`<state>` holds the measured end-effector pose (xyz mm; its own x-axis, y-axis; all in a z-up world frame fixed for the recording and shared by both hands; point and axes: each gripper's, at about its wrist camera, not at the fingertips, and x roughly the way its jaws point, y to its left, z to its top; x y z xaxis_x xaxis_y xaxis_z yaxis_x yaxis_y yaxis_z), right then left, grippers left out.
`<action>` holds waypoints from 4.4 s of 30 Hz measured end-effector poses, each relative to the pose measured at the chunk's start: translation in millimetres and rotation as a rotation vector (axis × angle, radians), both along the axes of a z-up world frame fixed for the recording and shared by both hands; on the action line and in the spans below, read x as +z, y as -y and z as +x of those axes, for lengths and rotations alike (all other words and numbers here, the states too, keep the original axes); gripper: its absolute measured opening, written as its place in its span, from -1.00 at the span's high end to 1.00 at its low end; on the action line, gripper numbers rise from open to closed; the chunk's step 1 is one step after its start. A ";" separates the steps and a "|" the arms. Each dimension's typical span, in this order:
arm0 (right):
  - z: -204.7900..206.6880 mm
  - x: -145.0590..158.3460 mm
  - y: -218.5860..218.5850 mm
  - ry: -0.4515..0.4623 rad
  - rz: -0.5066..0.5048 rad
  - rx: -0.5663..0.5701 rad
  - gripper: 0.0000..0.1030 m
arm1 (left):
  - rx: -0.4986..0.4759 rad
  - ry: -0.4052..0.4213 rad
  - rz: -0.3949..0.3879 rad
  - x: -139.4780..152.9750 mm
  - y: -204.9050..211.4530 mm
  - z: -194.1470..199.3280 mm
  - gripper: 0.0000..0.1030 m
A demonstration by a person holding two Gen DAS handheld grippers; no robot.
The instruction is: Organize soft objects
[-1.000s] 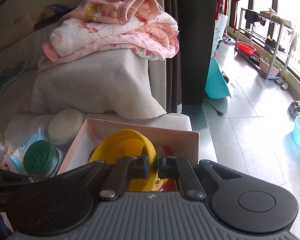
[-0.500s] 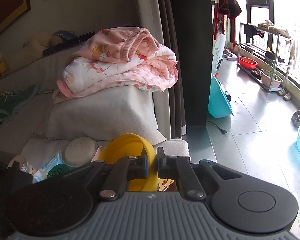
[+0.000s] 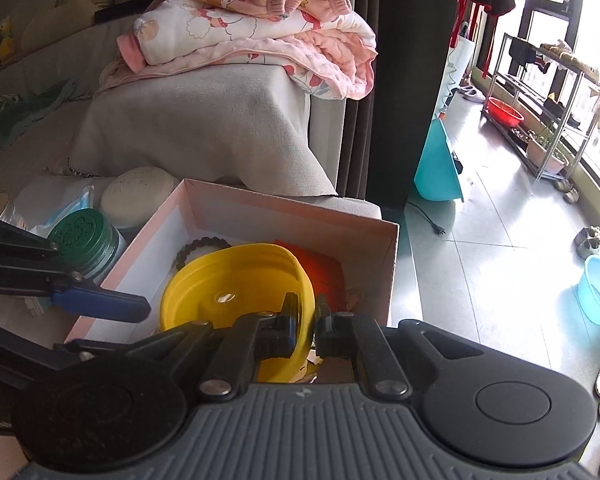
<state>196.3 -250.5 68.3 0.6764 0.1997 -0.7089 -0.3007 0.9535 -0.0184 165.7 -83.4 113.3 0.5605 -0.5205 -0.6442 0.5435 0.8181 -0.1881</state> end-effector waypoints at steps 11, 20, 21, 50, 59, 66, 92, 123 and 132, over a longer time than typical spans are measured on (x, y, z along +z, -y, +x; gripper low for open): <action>27.7 -6.9 -6.5 -0.196 0.324 0.024 0.84 | 0.177 -0.022 -0.124 13.3 -43.2 10.4 0.33; 12.4 12.1 -20.3 -0.115 0.255 0.054 0.64 | 0.209 -0.059 -0.146 27.2 -79.5 10.1 0.33; 7.9 23.3 -13.9 -0.088 0.266 0.051 0.62 | 0.217 -0.052 -0.153 35.6 -88.1 10.9 0.33; 8.8 95.4 -86.1 0.004 0.236 0.155 -0.02 | 0.401 0.169 0.012 3.2 -139.4 -65.6 0.33; 69.2 43.9 -169.7 -0.213 0.247 0.162 0.37 | 0.437 0.143 0.127 -55.8 -124.8 -111.4 0.32; 93.4 -3.3 -232.8 -0.326 0.134 0.167 0.79 | 0.472 0.129 0.068 -67.9 -138.7 -110.2 0.32; 102.5 43.3 -212.4 -0.209 0.039 0.340 -0.19 | 0.529 0.108 0.087 -105.5 -118.7 -81.0 0.20; 163.6 4.0 -224.9 -0.509 0.156 0.378 0.13 | 0.537 0.104 0.016 -100.0 -128.8 -87.2 0.20; 147.7 -11.9 -247.9 -0.525 0.143 0.355 0.18 | 0.550 0.106 -0.007 -83.3 -130.4 -87.6 0.24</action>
